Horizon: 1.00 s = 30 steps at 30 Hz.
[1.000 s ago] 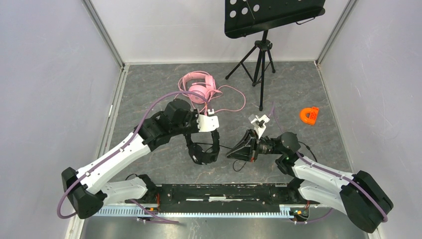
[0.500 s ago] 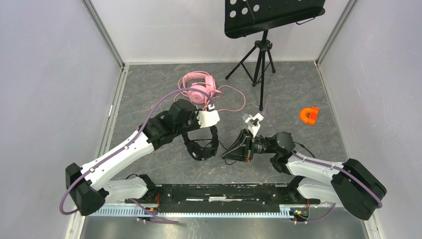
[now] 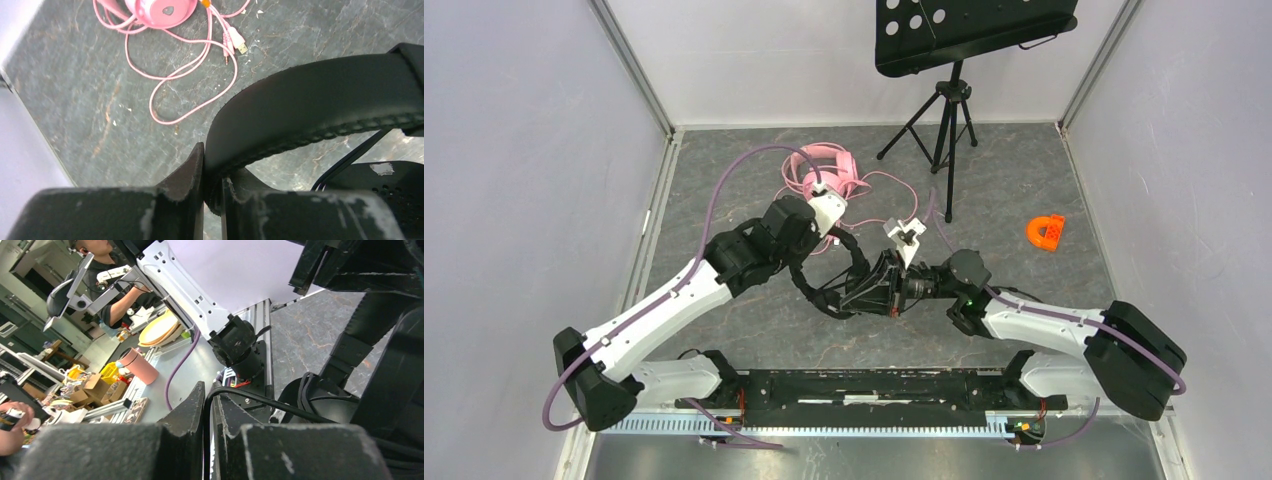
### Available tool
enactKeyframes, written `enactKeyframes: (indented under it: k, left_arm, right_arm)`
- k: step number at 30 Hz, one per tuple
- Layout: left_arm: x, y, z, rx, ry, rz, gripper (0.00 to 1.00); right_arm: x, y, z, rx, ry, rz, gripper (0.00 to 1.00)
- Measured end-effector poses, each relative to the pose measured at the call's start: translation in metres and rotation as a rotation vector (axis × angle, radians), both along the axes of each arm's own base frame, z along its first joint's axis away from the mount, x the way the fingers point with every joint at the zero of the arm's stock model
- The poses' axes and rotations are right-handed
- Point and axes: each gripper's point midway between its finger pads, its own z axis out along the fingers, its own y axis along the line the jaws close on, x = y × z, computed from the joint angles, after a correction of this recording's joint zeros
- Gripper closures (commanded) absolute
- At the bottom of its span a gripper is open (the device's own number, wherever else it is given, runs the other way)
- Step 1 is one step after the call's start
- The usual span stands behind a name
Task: Wrap the headphones
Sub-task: Wrap the headphones cable around the headphones.
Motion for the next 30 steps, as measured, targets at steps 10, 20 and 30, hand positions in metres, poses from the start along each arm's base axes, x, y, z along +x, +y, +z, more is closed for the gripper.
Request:
enactKeyframes:
  k: [10,20,30]
  left_arm:
    - [-0.011,0.013,0.008,-0.190,0.053,0.268,0.98]
    - [-0.015,0.016,0.024,-0.380,0.044,0.420,0.98]
    - [-0.013,0.016,0.032,-0.494,0.031,0.499,0.98]
  right_arm:
    - [0.009,0.011,-0.002,-0.030,-0.054,-0.051,0.85]
    - [0.022,0.020,-0.010,-0.081,-0.111,-0.126,0.87]
    - [0.034,0.028,-0.015,-0.123,-0.182,-0.200,0.86]
